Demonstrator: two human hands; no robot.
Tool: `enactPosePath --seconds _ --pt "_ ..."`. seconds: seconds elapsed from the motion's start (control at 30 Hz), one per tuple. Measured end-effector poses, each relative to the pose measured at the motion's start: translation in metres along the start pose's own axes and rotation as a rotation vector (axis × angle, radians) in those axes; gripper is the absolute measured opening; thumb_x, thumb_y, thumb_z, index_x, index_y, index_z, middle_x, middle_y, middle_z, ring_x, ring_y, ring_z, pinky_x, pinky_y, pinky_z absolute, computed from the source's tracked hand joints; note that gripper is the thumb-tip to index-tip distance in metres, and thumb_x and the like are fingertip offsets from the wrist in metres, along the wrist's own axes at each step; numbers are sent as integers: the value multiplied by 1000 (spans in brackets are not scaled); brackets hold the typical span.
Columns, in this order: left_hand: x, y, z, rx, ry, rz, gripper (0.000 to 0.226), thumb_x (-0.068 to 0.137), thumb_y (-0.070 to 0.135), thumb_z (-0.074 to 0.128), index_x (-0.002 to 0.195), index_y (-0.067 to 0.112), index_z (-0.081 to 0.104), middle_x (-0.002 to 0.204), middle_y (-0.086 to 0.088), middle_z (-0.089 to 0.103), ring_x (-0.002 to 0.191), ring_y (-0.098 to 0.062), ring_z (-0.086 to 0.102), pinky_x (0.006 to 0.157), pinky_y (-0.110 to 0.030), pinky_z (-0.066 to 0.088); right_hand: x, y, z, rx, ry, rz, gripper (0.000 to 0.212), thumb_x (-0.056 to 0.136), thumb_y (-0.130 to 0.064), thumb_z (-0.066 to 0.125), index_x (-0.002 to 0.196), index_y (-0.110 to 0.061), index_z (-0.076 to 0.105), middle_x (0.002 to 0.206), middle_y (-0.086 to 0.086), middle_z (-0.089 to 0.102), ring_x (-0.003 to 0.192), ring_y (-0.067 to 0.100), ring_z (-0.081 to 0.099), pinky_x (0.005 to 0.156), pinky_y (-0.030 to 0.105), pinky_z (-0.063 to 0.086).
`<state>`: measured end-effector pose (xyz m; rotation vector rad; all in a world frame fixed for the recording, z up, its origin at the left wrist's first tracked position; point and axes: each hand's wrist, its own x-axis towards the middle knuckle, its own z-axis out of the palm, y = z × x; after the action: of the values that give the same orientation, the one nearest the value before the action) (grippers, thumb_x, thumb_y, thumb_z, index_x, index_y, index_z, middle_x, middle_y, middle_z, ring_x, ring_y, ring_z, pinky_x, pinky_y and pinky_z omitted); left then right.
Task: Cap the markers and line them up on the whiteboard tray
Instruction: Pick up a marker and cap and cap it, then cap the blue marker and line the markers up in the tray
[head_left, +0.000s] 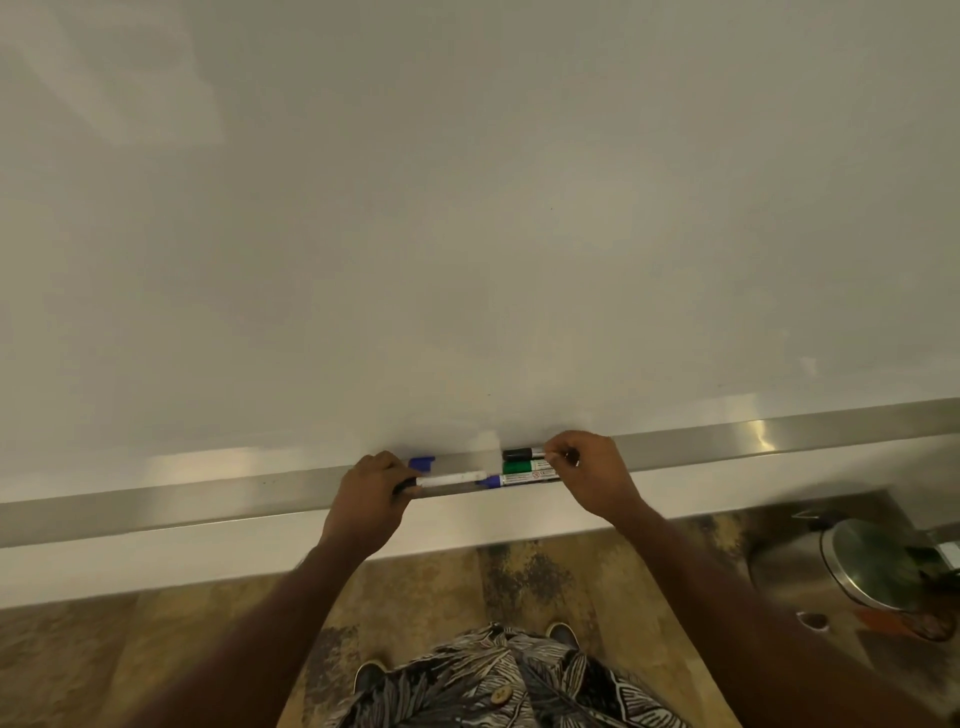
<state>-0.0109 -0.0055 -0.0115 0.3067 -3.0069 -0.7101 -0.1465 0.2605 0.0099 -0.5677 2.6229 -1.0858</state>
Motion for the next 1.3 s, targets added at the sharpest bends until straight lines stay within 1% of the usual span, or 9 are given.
enactPosePath --seconds 0.13,0.27,0.37,0.53,0.7,0.83,1.07,1.17,1.3 --pt "1 -4 6 86 -13 -41 18 85 30 61 99 22 70 92 1 64 87 -23 54 75 -37 43 -4 7 7 -188 -108 -60 12 89 -19 61 92 -15 71 94 3 72 78 13 59 73 25 47" --pt "3 -5 6 132 -59 -34 21 87 34 58 104 26 69 96 3 64 94 -22 54 79 -37 39 -5 0 17 -334 -187 -73 20 92 -27 54 105 -17 66 106 5 69 94 20 61 82 33 51" --pt "4 -7 5 175 -89 -36 24 89 34 53 108 28 66 101 3 63 99 -22 52 84 -39 39 -3 -9 23 -408 -243 -93 23 93 -31 52 110 -19 63 111 5 67 99 23 59 85 38 51" --pt "3 -10 3 229 -116 -39 27 93 29 47 113 28 64 106 1 62 102 -23 51 86 -39 40 2 -15 30 -508 -297 -136 23 93 -33 51 110 -22 61 108 6 68 94 24 61 81 38 52" --pt "0 -17 -3 238 -114 -43 25 91 26 50 110 29 66 102 0 61 100 -25 51 84 -41 41 4 -19 31 -540 -307 -182 23 93 -28 49 111 -22 62 107 7 68 94 26 62 80 40 53" --pt "-1 -20 -7 214 -146 -35 25 91 28 50 110 30 65 103 -1 60 101 -26 50 86 -42 42 4 -20 33 -556 -323 -184 24 94 -29 49 114 -20 60 108 8 68 95 27 63 81 40 54" --pt "1 -17 -11 126 -11 -23 18 85 19 56 95 21 70 94 -2 66 87 -26 58 76 -39 49 0 -17 34 -475 -256 -135 23 94 -31 50 110 -20 63 107 6 69 94 24 63 81 37 53" --pt "8 -6 -13 75 -24 34 19 84 18 49 89 18 68 88 -3 67 83 -25 59 76 -40 52 -1 -14 30 -461 -239 -106 22 94 -31 50 105 -19 64 105 5 69 92 22 62 79 35 52" --pt "18 14 -7 42 -83 35 20 86 14 50 96 18 66 98 -2 68 91 -25 61 78 -35 49 2 -15 26 -532 -258 -106 24 96 -29 45 102 -18 66 102 8 69 90 25 63 76 37 53"
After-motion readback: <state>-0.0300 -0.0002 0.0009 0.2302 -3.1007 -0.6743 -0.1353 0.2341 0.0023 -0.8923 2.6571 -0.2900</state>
